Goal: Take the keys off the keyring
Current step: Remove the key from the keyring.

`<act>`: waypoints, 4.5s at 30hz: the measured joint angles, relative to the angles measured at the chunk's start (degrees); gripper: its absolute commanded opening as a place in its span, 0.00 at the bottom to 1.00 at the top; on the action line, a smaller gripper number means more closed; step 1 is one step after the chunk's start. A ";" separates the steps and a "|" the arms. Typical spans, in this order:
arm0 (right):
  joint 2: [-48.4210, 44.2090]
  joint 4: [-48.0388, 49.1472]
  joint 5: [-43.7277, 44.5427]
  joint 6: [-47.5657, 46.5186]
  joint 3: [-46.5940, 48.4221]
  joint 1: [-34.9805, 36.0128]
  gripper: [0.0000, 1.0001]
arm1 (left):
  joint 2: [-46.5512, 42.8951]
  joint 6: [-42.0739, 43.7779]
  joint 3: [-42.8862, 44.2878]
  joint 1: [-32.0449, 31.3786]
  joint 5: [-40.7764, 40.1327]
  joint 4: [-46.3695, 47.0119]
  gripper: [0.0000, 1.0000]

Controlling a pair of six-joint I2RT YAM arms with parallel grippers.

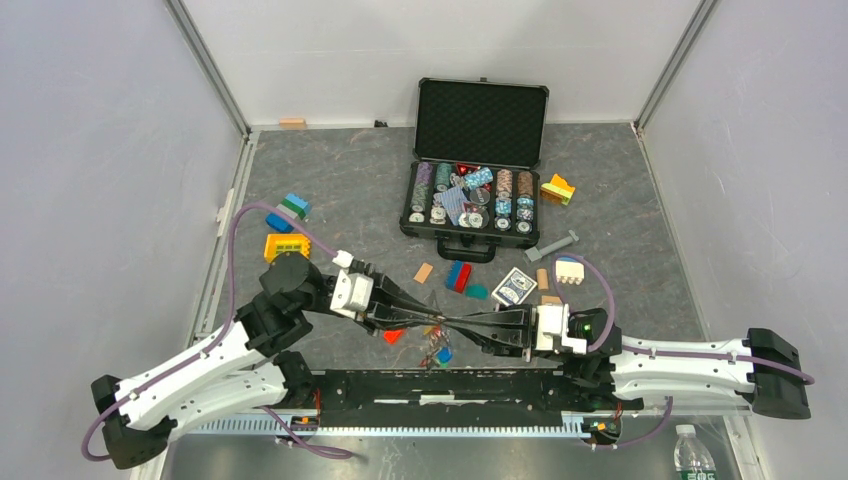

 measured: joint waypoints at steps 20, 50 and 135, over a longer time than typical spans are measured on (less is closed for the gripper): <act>-3.13 -23.37 2.82 -1.55 11.58 -0.07 0.41 | -0.02 9.90 6.01 0.00 -0.57 -20.31 0.02; 11.13 -74.03 2.99 -5.40 38.82 -0.07 0.41 | 16.11 32.96 33.92 0.00 -12.35 -68.65 0.02; -0.61 -14.82 -0.46 -3.58 5.14 -0.07 0.00 | -10.05 20.87 8.68 -0.11 -10.99 -27.63 0.31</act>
